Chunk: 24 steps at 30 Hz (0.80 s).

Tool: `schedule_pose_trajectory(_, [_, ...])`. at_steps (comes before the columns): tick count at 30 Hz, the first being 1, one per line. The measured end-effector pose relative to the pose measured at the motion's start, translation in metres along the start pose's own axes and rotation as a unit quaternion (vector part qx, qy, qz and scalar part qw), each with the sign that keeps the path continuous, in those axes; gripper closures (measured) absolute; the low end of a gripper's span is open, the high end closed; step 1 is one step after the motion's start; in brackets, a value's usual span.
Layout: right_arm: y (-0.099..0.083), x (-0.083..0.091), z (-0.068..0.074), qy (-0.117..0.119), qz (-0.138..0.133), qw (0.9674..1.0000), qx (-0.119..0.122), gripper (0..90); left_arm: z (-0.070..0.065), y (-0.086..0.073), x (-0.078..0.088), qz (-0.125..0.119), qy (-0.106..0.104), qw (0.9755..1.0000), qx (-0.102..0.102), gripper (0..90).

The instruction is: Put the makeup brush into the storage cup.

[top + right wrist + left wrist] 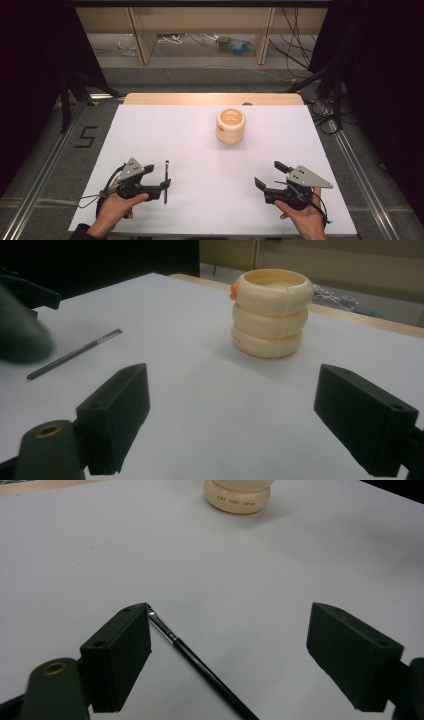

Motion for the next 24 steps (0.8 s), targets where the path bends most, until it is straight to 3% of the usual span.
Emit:
schedule_pose_trajectory(6, [-0.001, -0.002, 0.000, -0.001, -0.001, 1.0000, 0.001, 15.8, -0.001, 0.000, -0.001, 0.006, -0.006, 0.9999, -0.012, 18.3])
schedule_pose_trajectory(11, [-0.001, -0.001, 0.001, 0.004, 0.005, 1.0000, 0.004, 15.8, -0.002, 0.000, -0.003, 0.014, -0.010, 0.9998, -0.008, 18.3])
schedule_pose_trajectory(16, [-0.001, -0.001, 0.001, 0.004, 0.010, 0.9999, 0.003, 15.8, -0.005, 0.001, -0.005, 0.020, -0.019, 0.9995, -0.016, 17.0])
schedule_pose_trajectory(20, [-0.001, -0.001, 0.002, 0.003, 0.016, 0.9999, 0.003, 15.9, -0.008, 0.002, -0.008, 0.035, -0.029, 0.9986, -0.027, 16.4])
schedule_pose_trajectory(21, [-0.001, 0.000, 0.002, 0.006, 0.019, 0.9998, 0.002, 16.0, -0.010, 0.003, -0.009, 0.041, -0.025, 0.9978, -0.046, 16.4])
schedule_pose_trajectory(22, [-0.001, 0.000, 0.002, 0.006, 0.019, 0.9998, 0.002, 16.0, -0.010, 0.003, -0.009, 0.041, -0.025, 0.9978, -0.046, 16.4])
schedule_pose_trajectory(23, [-0.001, -0.003, 0.003, 0.009, 0.005, 0.9999, 0.002, 16.0, -0.010, 0.004, -0.009, 0.048, -0.024, 0.9968, -0.060, 16.4])
schedule_pose_trajectory(24, [-0.002, -0.004, 0.002, 0.005, 0.003, 1.0000, 0.006, 16.0, -0.013, 0.006, -0.011, 0.043, -0.028, 0.9972, -0.054, 16.9])
Point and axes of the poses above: each handheld gripper's, and its own axes: x roughly backward along the jaws, y roughly out of its top, z roughly to its left, the point moved 2 cm from there along -x, roughly forward along the jaws, and after that the axes turned 7 degrees about z, right-handed, at the moved point
